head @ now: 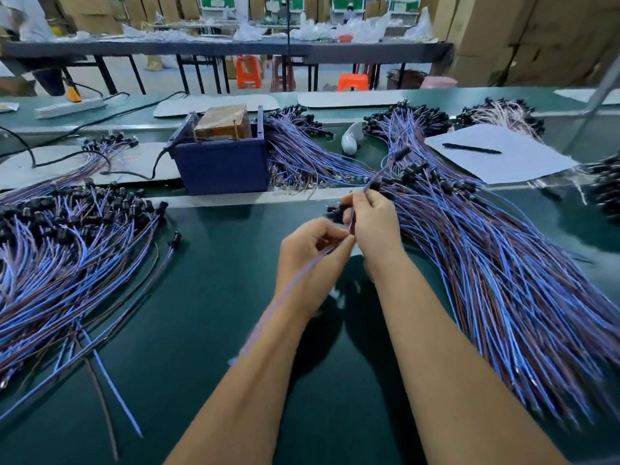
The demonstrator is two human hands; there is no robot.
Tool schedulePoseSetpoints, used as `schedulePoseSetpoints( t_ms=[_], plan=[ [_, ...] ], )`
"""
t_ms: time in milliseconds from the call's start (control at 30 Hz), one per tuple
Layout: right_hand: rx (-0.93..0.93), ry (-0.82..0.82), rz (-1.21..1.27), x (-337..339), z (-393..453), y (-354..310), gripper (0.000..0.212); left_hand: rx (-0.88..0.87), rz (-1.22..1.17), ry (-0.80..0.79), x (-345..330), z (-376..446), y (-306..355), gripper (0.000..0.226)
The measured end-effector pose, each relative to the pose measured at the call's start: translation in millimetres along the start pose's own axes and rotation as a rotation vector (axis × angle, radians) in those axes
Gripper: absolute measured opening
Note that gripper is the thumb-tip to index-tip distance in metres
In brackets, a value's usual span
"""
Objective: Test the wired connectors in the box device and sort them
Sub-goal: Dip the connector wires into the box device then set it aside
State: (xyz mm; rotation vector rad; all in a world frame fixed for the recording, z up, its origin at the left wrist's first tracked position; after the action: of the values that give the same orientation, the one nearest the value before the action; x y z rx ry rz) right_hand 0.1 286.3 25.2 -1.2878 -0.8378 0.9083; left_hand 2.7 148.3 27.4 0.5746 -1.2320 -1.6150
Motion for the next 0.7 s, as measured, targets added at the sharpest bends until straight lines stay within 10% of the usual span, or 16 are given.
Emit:
schedulePoseSetpoints(
  t_ms=[233,400,700],
  plan=[
    [0.026,-0.029,-0.710,70.5,5.6,-41.8,0.026,0.048,-0.110,-0.249,-81.9,-11.1,15.3,0.027],
    [-0.031,0.051,-1.013,122.1,8.3,-48.4,0.026,0.102,-0.027,-0.505,-131.3,-21.6,17.0,0.073],
    [-0.064,0.342,-1.267,108.9,-9.4,-46.2,0.038,0.290,-0.226,-0.085,-75.0,-9.7,-9.1,0.051]
  ],
)
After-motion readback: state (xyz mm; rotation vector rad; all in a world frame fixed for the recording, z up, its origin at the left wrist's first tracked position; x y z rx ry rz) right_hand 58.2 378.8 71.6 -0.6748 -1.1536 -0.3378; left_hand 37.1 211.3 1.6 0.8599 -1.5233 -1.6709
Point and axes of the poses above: each hand's wrist, its own z-axis towards the middle knuckle, its own x-axis out of the back of the hand, y = z × x, the point moved 9 cm from there along z, towards the middle knuckle, and after that the axes turned 11 degrees about -y, right-handed, at the moved point
